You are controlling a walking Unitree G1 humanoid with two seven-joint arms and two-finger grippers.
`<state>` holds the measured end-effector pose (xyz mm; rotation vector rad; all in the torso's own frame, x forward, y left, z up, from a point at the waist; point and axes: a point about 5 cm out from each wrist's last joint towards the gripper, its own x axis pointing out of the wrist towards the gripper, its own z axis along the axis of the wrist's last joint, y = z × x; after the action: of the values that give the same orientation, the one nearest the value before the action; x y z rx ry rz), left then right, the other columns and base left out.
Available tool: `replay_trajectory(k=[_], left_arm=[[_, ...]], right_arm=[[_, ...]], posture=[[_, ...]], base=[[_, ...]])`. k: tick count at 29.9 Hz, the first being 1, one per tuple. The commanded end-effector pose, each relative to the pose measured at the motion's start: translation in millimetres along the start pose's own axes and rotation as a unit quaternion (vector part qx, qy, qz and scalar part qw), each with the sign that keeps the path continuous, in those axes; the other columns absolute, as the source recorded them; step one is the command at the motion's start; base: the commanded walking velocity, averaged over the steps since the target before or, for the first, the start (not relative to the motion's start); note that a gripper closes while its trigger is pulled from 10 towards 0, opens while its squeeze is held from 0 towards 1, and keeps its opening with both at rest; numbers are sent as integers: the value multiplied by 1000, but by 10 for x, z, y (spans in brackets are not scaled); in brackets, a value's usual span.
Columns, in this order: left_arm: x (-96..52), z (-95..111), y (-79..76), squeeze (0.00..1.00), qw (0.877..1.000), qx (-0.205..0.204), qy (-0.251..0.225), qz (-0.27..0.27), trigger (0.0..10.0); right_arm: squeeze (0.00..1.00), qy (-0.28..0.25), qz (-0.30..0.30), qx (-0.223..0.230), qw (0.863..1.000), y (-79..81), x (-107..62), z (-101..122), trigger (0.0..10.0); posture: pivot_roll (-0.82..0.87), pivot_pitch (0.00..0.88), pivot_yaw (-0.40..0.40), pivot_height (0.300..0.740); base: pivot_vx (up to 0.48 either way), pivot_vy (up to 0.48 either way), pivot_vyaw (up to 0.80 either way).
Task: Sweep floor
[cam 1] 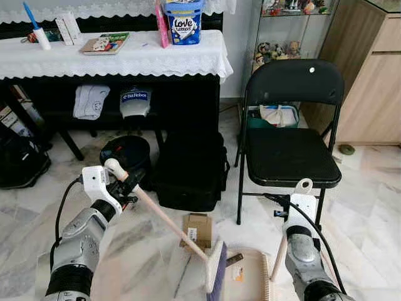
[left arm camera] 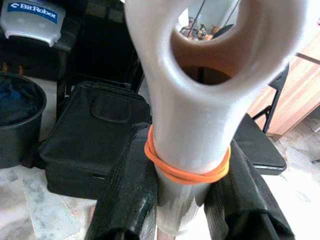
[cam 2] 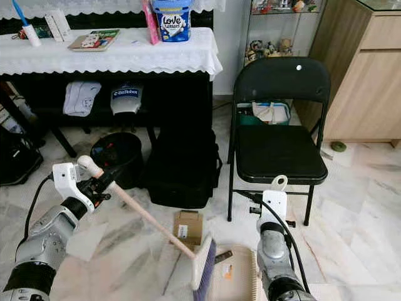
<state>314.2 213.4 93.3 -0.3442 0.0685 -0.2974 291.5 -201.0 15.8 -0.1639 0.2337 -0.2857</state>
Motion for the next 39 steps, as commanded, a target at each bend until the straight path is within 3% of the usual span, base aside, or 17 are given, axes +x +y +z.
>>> replay_trajectory(k=[1, 5, 7, 9, 20, 26, 33, 35, 39], left_arm=[[45, 42, -50, 0, 1000, 1, -12, -6, 10000], [44, 13, -69, 0, 1000, 15, -3, -5, 10000], [46, -62, -101, 0, 998, 61, 14, 4, 10000], [47, -89, -109, 0, 997, 74, 19, 6, 10000], [32, -167, -96, 0, 995, 84, 4, 51, 10000], [2, -353, -56, 0, 991, 111, 39, 61, 10000], [-23, -452, -28, 0, 992, 93, 54, 72, 10000], [-56, -570, 3, 0, 991, 77, 78, 80, 10000], [-89, -615, 54, 0, 991, 47, 79, 98, 10000]], right_arm=[[0, 18, 3, -6, 1000, 6, -23, -64, 10000], [0, 18, 2, -6, 1000, -3, -24, -68, 10000], [0, 19, -1, -8, 1000, -24, -29, -80, 10000], [0, 20, -1, -8, 1000, -27, -32, -86, 10000], [0, 18, 1, -8, 1000, -19, -37, -86, 10000], [0, 19, 3, -8, 1000, -11, -35, -85, 10000], [0, 18, 3, -7, 1000, -5, -38, -84, 10000], [0, 19, 3, -7, 1000, -9, -38, -87, 10000], [0, 19, 4, -6, 1000, 3, -40, -86, 10000]], posture=[[57, 22, 64, 740], [53, 26, 65, 740], [50, 28, 65, 740], [51, 29, 66, 740], [46, 30, 63, 740], [46, 29, 63, 740], [44, 28, 67, 740], [40, 27, 67, 740], [37, 24, 69, 740]], base=[[0, 0, 0], [0, 0, 0], [0, 0, 0], [0, 0, 0], [0, 0, 0], [0, 0, 0], [0, 0, 0], [0, 0, 0], [0, 0, 0]])
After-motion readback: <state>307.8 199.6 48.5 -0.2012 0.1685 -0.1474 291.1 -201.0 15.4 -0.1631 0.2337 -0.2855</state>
